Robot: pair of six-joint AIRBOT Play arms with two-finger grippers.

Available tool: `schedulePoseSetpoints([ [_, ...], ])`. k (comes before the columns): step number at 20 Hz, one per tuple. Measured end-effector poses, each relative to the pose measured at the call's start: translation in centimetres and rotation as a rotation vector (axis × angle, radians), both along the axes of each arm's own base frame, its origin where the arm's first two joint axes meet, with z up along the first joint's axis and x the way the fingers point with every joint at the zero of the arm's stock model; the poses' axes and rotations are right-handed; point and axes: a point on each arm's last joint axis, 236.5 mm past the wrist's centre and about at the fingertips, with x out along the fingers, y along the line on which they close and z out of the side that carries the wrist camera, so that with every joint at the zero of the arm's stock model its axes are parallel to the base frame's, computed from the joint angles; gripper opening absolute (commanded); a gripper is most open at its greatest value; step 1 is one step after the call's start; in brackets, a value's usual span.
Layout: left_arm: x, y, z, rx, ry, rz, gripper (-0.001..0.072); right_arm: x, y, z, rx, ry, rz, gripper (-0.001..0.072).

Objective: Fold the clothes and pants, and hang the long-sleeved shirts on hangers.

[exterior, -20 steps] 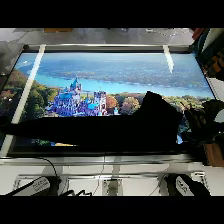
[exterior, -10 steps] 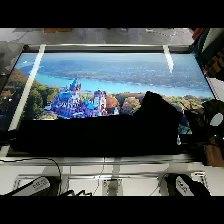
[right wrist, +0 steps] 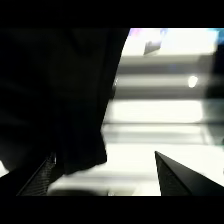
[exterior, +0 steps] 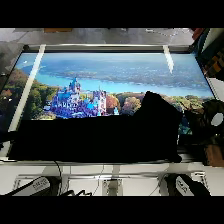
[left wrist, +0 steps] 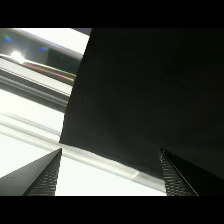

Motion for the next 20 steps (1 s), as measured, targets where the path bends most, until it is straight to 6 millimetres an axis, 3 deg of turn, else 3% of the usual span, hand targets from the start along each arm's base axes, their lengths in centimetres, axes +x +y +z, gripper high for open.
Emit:
schedulePoseSetpoints([
  [2,0.7,-0.1,0.2,0.011,-0.014,-0.018,0.0696,3.5,0.3,1.1,0.014,-0.137,-0.024,0.0682],
  [5,2.5,-0.7,0.5,0.029,-0.041,-0.067,0.0696,10.3,1.7,3.7,0.073,-0.383,-0.075,0.0681],
  [7,3.8,-1.6,0.6,0.037,-0.056,-0.111,0.0696,14.4,4.0,4.9,0.126,-0.479,-0.057,0.0681],
  [9,5.2,-2.5,0.7,0.047,-0.074,-0.16,0.0696,17.7,6.9,4.8,0.161,-0.51,0.005,0.0676],
  [15,7.8,-5.2,0.8,0.057,-0.101,-0.27,0.0696,25.3,15.3,0.9,0.153,-0.471,0.163,0.0661],
  [18,8.4,-5.6,0.9,0.061,-0.11,-0.289,0.0696,27.3,17.1,-1.4,0.131,-0.41,0.152,0.0613],
  [20,8.7,-5.7,0.9,0.065,-0.12,-0.296,0.0696,27.7,17.0,-3.2,0.098,-0.346,0.141,0.0609],
])
